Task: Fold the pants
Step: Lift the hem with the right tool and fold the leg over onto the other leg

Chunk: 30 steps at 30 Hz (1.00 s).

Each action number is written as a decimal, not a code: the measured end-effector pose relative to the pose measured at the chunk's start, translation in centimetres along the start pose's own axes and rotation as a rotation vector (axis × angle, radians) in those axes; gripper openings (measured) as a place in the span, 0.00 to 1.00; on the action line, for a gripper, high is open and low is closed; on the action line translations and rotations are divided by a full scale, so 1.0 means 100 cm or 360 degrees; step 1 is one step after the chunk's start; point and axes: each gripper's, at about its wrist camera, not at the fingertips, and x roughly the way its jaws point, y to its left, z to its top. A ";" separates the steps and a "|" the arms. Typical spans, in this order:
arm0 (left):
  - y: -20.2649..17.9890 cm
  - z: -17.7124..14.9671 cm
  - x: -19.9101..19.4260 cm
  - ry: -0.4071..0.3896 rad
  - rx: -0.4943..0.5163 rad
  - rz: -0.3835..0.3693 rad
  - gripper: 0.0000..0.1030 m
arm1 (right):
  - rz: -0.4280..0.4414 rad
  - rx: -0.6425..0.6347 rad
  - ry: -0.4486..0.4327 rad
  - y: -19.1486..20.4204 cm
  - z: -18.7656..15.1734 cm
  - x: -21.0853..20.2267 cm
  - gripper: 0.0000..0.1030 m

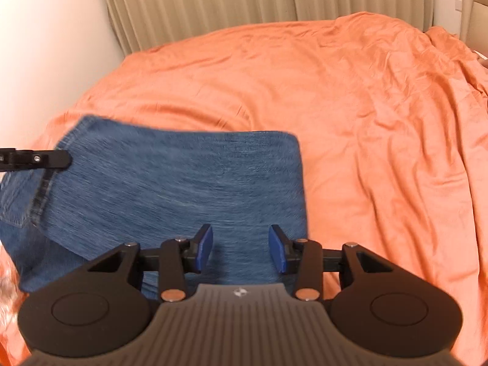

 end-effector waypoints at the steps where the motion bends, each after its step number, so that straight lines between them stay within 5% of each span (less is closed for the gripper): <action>1: 0.006 0.000 0.008 0.0055 -0.0030 0.0044 0.06 | -0.0008 0.0003 -0.0006 -0.001 0.003 0.001 0.32; 6: 0.039 -0.035 0.055 0.0329 -0.0125 0.0201 0.07 | -0.0080 -0.0005 0.0015 -0.002 0.012 0.020 0.28; 10: 0.045 -0.044 0.067 0.0353 -0.0195 0.0201 0.11 | -0.0120 -0.0009 0.0006 -0.010 0.031 0.039 0.08; 17: 0.043 -0.037 0.078 0.0431 -0.0155 0.0207 0.17 | -0.0196 0.0016 0.0017 -0.024 0.085 0.102 0.03; 26: 0.043 -0.041 0.076 0.0414 -0.0155 0.0201 0.18 | -0.0266 0.0085 0.0101 -0.045 0.089 0.143 0.03; 27: 0.041 -0.039 0.072 0.0391 -0.0141 0.0210 0.19 | -0.0262 0.0062 0.0092 -0.043 0.090 0.136 0.03; 30: 0.031 -0.040 0.052 0.0345 -0.0054 0.0305 0.47 | -0.0193 -0.0038 0.0066 -0.033 0.083 0.102 0.07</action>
